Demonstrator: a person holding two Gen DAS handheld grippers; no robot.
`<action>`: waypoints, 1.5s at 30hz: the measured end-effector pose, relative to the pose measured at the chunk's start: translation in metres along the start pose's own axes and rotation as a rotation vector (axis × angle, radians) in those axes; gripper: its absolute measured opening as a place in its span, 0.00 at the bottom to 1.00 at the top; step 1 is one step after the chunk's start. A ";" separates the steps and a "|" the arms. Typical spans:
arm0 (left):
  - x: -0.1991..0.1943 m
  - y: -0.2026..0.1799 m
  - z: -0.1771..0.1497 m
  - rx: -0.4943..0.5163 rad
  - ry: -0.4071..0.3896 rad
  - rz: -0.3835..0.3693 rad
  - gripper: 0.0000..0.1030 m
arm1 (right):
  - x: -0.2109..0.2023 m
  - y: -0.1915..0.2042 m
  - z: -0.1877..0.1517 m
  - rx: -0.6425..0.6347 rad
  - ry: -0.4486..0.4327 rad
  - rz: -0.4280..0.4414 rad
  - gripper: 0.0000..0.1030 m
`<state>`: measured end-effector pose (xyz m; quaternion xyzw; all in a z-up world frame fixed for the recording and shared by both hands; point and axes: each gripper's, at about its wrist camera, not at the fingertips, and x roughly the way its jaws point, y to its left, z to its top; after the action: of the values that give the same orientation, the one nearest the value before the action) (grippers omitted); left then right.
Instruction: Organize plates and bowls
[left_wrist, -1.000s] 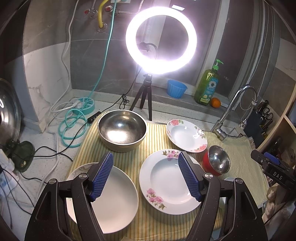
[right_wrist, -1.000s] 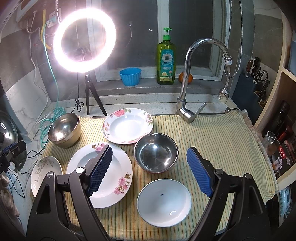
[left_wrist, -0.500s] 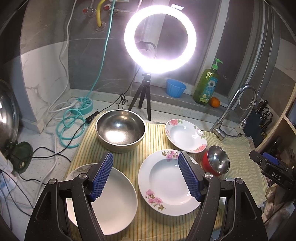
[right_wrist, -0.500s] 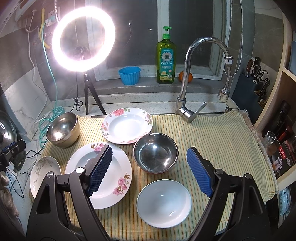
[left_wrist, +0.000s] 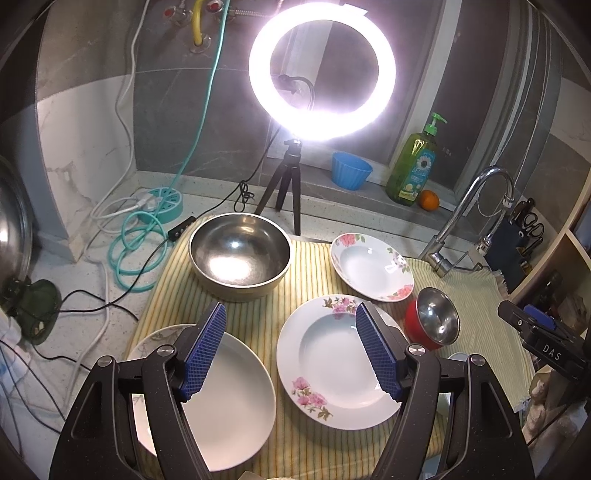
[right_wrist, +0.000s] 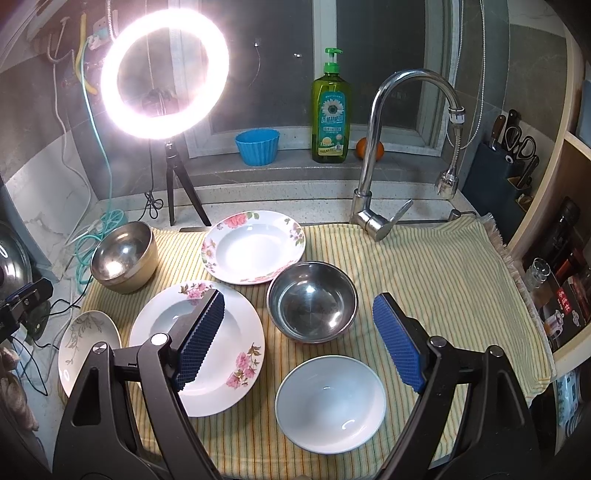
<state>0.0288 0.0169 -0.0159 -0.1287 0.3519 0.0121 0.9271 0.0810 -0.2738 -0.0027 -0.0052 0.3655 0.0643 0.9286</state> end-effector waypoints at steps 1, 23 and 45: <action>0.001 0.001 0.000 0.003 0.004 0.000 0.71 | 0.000 0.000 -0.001 0.000 0.002 -0.001 0.83; 0.069 0.008 -0.010 0.120 0.250 -0.211 0.46 | 0.017 0.034 -0.064 0.036 0.177 0.249 0.75; 0.162 -0.013 0.012 0.291 0.418 -0.245 0.27 | 0.072 0.032 -0.115 0.230 0.428 0.298 0.29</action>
<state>0.1600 -0.0040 -0.1104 -0.0352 0.5155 -0.1775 0.8376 0.0515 -0.2400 -0.1348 0.1403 0.5549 0.1556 0.8051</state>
